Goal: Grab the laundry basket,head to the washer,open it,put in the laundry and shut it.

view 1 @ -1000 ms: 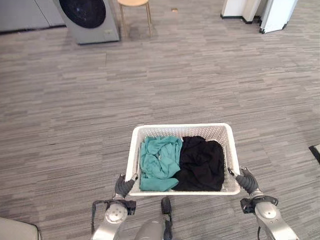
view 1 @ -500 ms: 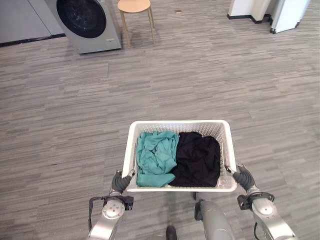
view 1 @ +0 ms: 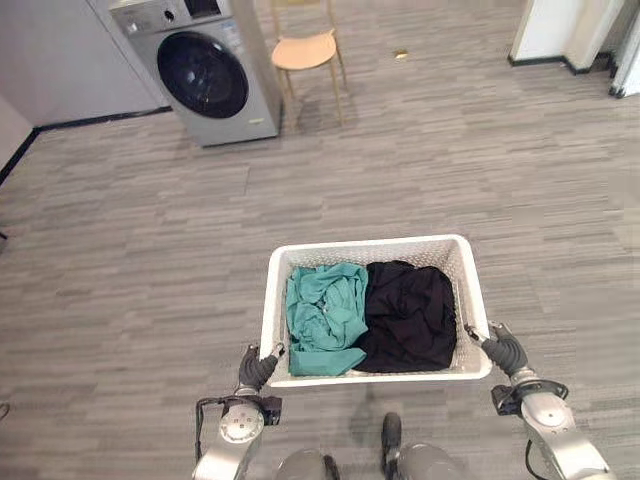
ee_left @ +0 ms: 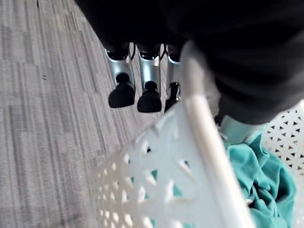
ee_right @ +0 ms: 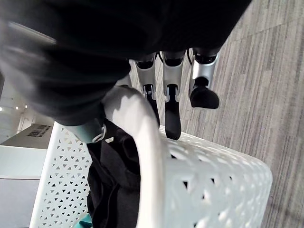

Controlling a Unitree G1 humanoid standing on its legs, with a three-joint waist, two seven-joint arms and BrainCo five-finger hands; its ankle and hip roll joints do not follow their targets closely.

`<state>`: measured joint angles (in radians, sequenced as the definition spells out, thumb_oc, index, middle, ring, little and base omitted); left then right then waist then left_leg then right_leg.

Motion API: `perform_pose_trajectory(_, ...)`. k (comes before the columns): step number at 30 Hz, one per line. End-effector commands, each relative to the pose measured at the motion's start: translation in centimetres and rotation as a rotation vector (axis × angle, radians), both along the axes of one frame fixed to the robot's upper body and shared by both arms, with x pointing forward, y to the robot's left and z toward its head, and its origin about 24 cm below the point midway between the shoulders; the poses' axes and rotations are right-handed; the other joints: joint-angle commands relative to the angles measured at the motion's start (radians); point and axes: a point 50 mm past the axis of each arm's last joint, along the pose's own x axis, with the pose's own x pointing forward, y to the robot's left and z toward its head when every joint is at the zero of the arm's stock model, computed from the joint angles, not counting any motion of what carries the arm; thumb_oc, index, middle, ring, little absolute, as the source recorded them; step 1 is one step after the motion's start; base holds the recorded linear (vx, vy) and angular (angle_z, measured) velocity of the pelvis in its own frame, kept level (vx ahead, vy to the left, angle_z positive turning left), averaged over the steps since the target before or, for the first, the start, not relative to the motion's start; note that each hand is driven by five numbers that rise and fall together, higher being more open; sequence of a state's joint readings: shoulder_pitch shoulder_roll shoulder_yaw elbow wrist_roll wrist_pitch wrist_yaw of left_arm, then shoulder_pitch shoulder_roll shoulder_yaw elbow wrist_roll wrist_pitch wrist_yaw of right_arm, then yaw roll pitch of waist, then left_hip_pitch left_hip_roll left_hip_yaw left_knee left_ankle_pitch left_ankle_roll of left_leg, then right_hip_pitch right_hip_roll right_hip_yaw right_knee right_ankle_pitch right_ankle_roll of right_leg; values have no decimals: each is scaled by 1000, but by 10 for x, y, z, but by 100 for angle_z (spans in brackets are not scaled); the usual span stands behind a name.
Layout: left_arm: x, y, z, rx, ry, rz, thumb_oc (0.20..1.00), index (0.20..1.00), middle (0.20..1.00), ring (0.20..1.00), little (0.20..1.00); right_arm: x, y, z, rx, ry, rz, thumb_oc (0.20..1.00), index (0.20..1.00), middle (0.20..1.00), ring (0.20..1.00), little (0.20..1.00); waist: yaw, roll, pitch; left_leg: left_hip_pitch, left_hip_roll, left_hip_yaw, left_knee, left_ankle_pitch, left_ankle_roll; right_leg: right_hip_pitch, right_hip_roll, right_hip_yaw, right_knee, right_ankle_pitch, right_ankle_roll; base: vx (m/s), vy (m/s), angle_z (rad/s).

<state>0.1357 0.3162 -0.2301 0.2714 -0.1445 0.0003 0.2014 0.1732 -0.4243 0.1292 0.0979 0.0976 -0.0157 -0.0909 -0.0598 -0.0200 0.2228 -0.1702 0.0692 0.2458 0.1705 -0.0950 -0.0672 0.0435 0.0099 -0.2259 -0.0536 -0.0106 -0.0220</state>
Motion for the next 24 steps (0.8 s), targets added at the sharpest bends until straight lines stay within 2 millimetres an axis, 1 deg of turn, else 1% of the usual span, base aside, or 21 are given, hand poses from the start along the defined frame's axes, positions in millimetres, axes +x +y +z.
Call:
perform_pose_trajectory(1, 19, -13, 41, -133, -225, -106, 200, 200, 200, 200, 200, 12, 5, 35, 130, -212, 12, 200, 200, 200, 200, 200, 40, 11, -22, -21, 17, -32, -176, 171, -21, 56, -60, 28, 85, -147, 105, 466, 1, -28)
perform_pose_trajectory(3, 18, -12, 40, -131, -222, -100, 200, 200, 200, 200, 200, 12, 4, 34, 126, -207, 6, 200, 200, 200, 200, 200, 48, 9, -22, -74, 41, -3, -258, 193, -29, 103, -48, 35, 82, -183, 108, 490, 35, -23)
perform_pose_trajectory(4, 17, -11, 41, -128, -225, -96, 200, 200, 200, 200, 200, 12, 4, 34, 125, -208, 5, 200, 200, 200, 200, 200, 52, 7, -25, -101, 53, 7, -258, 189, -27, 122, -47, 44, 85, -196, 108, 751, 109, -9)
perform_pose_trajectory(5, 15, -7, 40, -126, -220, -85, 200, 200, 200, 200, 200, 12, 6, 34, 132, -208, 12, 200, 200, 200, 200, 200, 61, 4, -35, -126, 73, 11, -258, 197, -29, 159, -40, 72, 95, -231, 109, 579, 91, -12)
perform_pose_trajectory(6, 15, -7, 40, -125, -219, -85, 200, 200, 200, 200, 200, 12, 6, 33, 133, -207, 12, 200, 200, 200, 200, 200, 62, -1, -33, -120, 68, 14, -258, 195, -28, 163, -46, 73, 98, -236, 111, 885, 169, -31)
perform_pose_trajectory(7, 14, -4, 42, -123, -225, -79, 200, 200, 200, 200, 200, 12, 7, 34, 139, -209, 16, 200, 200, 200, 200, 200, 70, -7, -41, -151, 101, 28, -258, 231, -33, 203, -46, 95, 106, -272, 119, 484, 102, -48)
perform_pose_trajectory(8, 14, -4, 42, -122, -225, -79, 200, 200, 200, 200, 200, 12, 7, 34, 140, -209, 16, 200, 200, 200, 200, 200, 72, -12, -41, -147, 98, 32, -258, 229, -33, 204, -51, 96, 110, -276, 120, 743, 180, -47)
perform_pose_trajectory(9, 14, -4, 42, -122, -226, -80, 200, 200, 200, 200, 200, 12, 7, 34, 143, -211, 20, 200, 200, 200, 200, 200, 73, -19, -43, -164, 110, 33, -250, 234, -41, 230, -60, 110, 119, -297, 127, 867, 228, -44)
perform_pose_trajectory(10, 11, -1, 42, -107, -221, -92, 200, 200, 200, 200, 200, 10, 10, 33, 152, -203, 33, 200, 200, 200, 200, 200, 76, -28, -64, -139, 116, 59, -209, 248, -32, 276, -89, 115, 168, -324, 149, 1101, 287, -47)
perform_pose_trajectory(11, 12, -2, 41, -100, -216, -105, 200, 200, 200, 200, 200, 7, 13, 31, 164, -200, 37, 200, 200, 200, 200, 200, 81, -44, -68, -157, 115, 72, -141, 271, -25, 276, -106, 118, 216, -283, 162, 834, 209, -63)
perform_pose_trajectory(12, 12, -2, 41, -100, -216, -105, 200, 200, 200, 200, 200, 7, 13, 31, 164, -200, 36, 200, 200, 200, 200, 200, 82, -44, -69, -161, 116, 72, -137, 269, -25, 273, -106, 119, 217, -283, 162, 662, 221, -33)
perform_pose_trajectory(13, 16, -2, 44, -80, -223, -129, 200, 200, 200, 200, 200, 8, 18, 28, 178, -188, 45, 200, 200, 200, 200, 200, 76, -70, -70, -152, 98, 101, -53, 236, -3, 211, -159, 123, 371, -114, 199, 455, 164, 1)
perform_pose_trajectory(14, 16, -2, 44, -80, -222, -130, 200, 200, 200, 200, 200, 7, 18, 27, 178, -187, 43, 200, 200, 200, 200, 200, 75, -81, -72, -149, 85, 94, -48, 218, -10, 214, -172, 123, 380, -127, 203, 586, 229, 26)
perform_pose_trajectory(15, 18, -2, 45, -73, -226, -135, 200, 200, 200, 200, 200, 9, 23, 27, 187, -189, 62, 200, 200, 200, 200, 200, 73, -89, -66, -136, 70, 99, -29, 185, 12, 168, -190, 138, 473, -31, 212, 526, 216, 11)
perform_pose_trajectory(16, 20, 1, 47, -48, -236, -137, 200, 200, 200, 200, 200, 11, 29, 27, 196, -194, 80, 200, 200, 200, 200, 200, 66, -84, -63, -80, 42, 103, -42, 126, 50, 70, -201, 149, 597, 89, 216, 490, 219, -23)
perform_pose_trajectory(17, 20, 1, 47, -48, -237, -137, 200, 200, 200, 200, 200, 11, 29, 27, 196, -194, 80, 200, 200, 200, 200, 200, 68, -86, -64, -80, 40, 106, -43, 124, 51, 66, -203, 152, 601, 87, 217, 566, 233, -23)
perform_pose_trajectory(18, 21, 0, 47, -49, -238, -136, 200, 200, 200, 200, 200, 11, 32, 27, 197, -189, 98, 200, 200, 200, 200, 200, 58, -73, -64, -25, 15, 97, -62, 99, 66, 12, -190, 154, 611, 80, 208, 353, 150, -1)
perform_pose_trajectory(19, 22, 0, 48, -52, -242, -137, 200, 200, 200, 200, 200, 11, 33, 26, 192, -180, 106, 200, 200, 200, 200, 200, 50, -52, -61, 19, 5, 97, -89, 100, 80, -40, -163, 148, 596, 59, 198, 550, 217, 20)
perform_pose_trajectory(21, 23, 0, 49, -52, -248, -141, 200, 200, 200, 200, 200, 12, 31, 24, 173, -168, 112, 200, 200, 200, 200, 200, 23, -22, -44, 115, -20, 73, -128, 64, 88, -155, -139, 102, 553, -22, 187, 538, 169, 6)
perform_pose_trajectory(23, 23, 0, 50, -56, -251, -136, 200, 200, 200, 200, 200, 13, 31, 23, 172, -162, 111, 200, 200, 200, 200, 200, 1, -9, -26, 186, -33, 66, -143, 31, 85, -212, -142, 42, 448, -67, 172, 634, 46, 35)
perform_pose_trajectory(24, 24, -1, 50, -65, -252, -128, 200, 200, 200, 200, 200, 14, 30, 23, 175, -157, 102, 200, 200, 200, 200, 200, -20, -9, -17, 248, -55, 46, -153, -11, 78, -261, -129, 24, 276, -46, 182, 550, -16, 60)
